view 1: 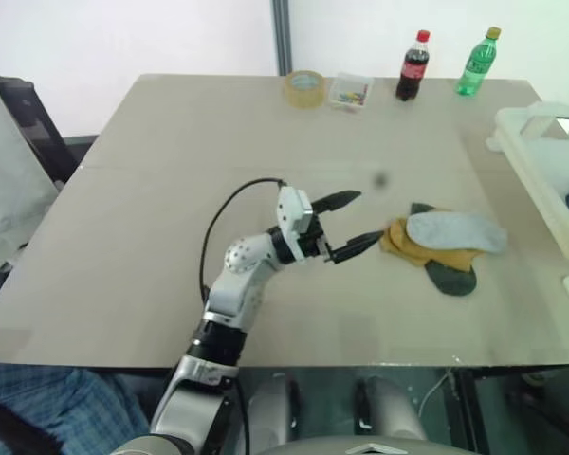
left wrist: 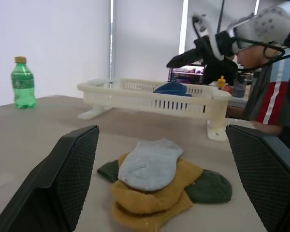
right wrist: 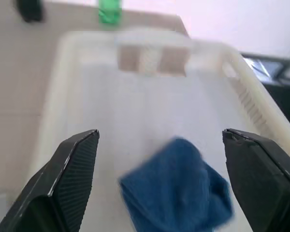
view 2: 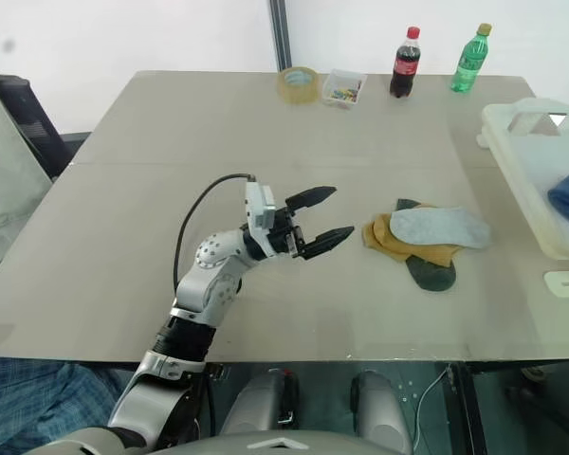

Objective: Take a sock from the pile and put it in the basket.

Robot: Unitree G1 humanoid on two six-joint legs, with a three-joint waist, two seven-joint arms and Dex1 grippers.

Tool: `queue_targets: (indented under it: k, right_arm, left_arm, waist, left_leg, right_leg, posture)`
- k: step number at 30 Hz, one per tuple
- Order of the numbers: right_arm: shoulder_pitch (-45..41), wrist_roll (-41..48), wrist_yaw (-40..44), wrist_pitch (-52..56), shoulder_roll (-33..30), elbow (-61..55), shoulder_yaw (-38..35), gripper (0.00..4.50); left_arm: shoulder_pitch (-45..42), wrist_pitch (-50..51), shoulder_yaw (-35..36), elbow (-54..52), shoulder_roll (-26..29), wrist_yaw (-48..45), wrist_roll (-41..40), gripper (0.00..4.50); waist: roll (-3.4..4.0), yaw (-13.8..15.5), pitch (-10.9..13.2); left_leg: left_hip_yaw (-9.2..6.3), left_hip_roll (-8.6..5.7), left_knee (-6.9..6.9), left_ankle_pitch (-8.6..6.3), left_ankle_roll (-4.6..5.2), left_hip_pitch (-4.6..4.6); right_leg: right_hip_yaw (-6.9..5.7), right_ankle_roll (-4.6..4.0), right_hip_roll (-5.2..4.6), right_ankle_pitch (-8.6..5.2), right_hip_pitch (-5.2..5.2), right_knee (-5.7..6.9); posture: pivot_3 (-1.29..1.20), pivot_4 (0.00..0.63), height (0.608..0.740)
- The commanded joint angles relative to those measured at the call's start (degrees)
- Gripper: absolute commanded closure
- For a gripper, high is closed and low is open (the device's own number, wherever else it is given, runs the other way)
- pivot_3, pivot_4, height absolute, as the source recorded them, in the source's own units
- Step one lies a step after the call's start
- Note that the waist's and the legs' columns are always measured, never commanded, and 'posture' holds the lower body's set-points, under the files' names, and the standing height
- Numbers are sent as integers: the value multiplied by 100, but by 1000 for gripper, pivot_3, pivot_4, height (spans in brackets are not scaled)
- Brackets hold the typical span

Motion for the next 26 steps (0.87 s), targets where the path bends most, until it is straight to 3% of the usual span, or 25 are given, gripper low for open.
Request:
queue_targets:
  k: [1, 5, 10, 14, 21, 26]
  right_arm:
    - [994, 657, 523, -275, 848, -1439, -101, 342]
    - [2062, 902, 736, -610, 1686, -2256, -48, 342]
    - [3426, 1026, 1431, -1345, 2120, -2848, -137, 342]
    - [4552, 1065, 2237, -2197, 2244, -2809, -493, 342]
    - [4974, 606, 2898, -3393, 2059, -1546, -547, 342]
    - [4904, 713, 3262, -3630, 1871, -1131, -602, 342]
  left_arm:
    - [-2, 255, 498, -171, 305, 733, 227, 0]
    - [228, 455, 698, -341, 624, 1340, 590, 0]
    - [1085, 759, 935, -1149, 978, 1348, 337, 0]
    - [2585, 1021, 1093, -2225, 1298, 1267, 118, 0]
    - [4358, 953, 1665, -3127, 1746, 1136, 1, 0]
    - [4903, 697, 2149, -3268, 1903, 994, -59, 0]
  waist:
    - [-16, -3, 1]
    - [10, 65, 10]
    - [18, 52, 16]
    - [25, 35, 12]
    - [11, 24, 21]
    - [24, 32, 18]
  left_leg:
    - [-9, 6, 0, 0, -1, -3]
    - [-9, -1, 1, 1, -2, -6]
    - [0, -23, 3, 0, 0, -11]
    - [-2, -10, -7, -2, -1, 3]
    - [3, 6, 7, 0, -8, 46]
    - [19, 5, 3, -16, -35, 75]
  right_leg:
    - [-5, -1, 7, 1, 0, -1]
    - [-10, -1, -4, 1, 0, 2]
    - [-5, 4, -35, 0, 7, -14]
    - [-7, 7, -33, -4, 14, -15]
    - [-1, -6, -34, -26, 30, 1]
    - [12, -7, -54, -26, 43, 7]
  posture:
    - [0, 150, 740]
    - [0, 150, 740]
    - [0, 150, 740]
    - [0, 150, 740]
    - [0, 150, 740]
    - [0, 150, 740]
